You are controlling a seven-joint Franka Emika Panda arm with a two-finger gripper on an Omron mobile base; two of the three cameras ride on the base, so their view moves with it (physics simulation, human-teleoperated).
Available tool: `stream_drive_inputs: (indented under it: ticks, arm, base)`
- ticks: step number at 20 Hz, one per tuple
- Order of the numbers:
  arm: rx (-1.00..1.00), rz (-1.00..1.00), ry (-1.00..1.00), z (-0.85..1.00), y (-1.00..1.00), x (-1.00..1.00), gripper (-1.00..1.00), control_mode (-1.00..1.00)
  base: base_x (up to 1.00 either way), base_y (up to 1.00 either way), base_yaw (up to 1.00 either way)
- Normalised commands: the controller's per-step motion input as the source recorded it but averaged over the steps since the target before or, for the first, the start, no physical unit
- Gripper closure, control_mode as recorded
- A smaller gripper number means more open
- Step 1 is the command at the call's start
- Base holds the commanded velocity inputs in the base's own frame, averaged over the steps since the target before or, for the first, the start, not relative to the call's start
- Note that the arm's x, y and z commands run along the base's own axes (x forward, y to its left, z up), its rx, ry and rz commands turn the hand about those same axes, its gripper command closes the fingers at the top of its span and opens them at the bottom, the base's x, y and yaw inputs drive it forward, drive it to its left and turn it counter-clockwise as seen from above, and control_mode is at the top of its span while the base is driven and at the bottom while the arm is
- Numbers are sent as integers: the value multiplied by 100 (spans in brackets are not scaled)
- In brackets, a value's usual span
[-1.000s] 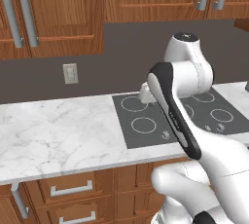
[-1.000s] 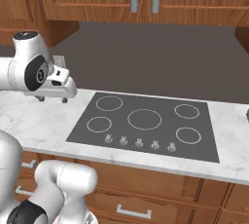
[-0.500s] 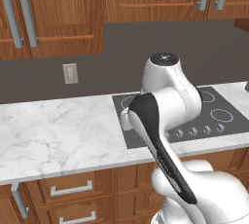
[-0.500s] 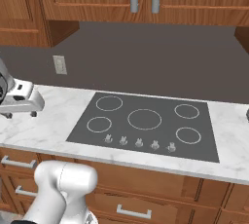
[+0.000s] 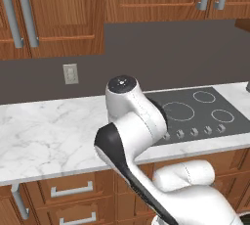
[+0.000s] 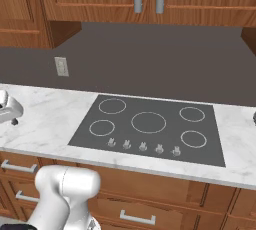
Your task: Take the pizza cutter from the drawer on the left and place it on the dining counter for cutting.
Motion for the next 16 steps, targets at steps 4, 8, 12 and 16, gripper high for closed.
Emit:
stream_drive_inputs:
  ticks: [4, 8, 12, 16]
  arm:
    - [-24, 23, -10, -59, 63, -11, -100, -100]
    - [-29, 24, -28, -67, 67, -7, -100, -100]
    - [-24, 17, -23, -73, 38, 0, -100, -100]
    - [-17, 8, -13, -81, 9, 12, -100, -100]
  base:
    - [0, 0, 0]
    - [0, 0, 0]
    - [0, 0, 0]
    - [0, 0, 0]
